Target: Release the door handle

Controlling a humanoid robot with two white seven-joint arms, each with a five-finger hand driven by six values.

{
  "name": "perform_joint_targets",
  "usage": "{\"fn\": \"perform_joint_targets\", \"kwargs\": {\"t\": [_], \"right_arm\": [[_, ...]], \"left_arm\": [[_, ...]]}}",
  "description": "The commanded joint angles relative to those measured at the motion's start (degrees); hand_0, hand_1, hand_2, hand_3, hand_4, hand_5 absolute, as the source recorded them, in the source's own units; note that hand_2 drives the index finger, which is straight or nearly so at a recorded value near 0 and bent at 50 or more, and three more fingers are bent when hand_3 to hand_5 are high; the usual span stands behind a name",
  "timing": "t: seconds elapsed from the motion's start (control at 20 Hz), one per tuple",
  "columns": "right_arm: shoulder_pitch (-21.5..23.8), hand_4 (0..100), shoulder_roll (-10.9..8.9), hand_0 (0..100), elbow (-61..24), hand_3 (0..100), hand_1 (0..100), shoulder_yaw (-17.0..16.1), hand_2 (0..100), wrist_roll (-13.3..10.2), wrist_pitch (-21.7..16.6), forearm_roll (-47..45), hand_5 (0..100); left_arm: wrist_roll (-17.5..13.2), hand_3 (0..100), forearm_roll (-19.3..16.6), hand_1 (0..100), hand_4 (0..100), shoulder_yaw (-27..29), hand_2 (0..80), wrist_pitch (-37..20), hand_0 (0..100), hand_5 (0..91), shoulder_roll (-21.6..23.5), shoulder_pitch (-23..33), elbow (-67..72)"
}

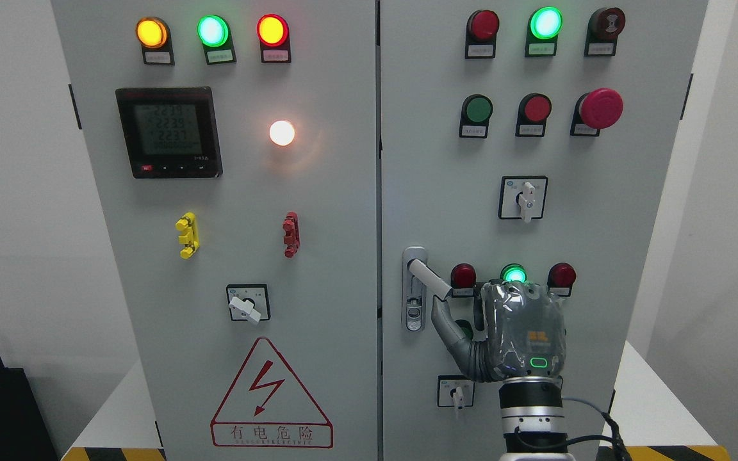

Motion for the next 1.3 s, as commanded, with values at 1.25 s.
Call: {"fn": "perform_joint_targets", "kwargs": {"t": [1.25], "right_arm": [[-1.73, 96, -0.12, 40, -0.02, 100, 13, -1.45, 95, 0.11, -0.11, 0.02, 95]], "left_arm": [[0.02, 0, 0.0, 39, 0, 0.62, 0.0, 0.04, 12, 0.0, 0.0, 0.07, 0.97]]}}
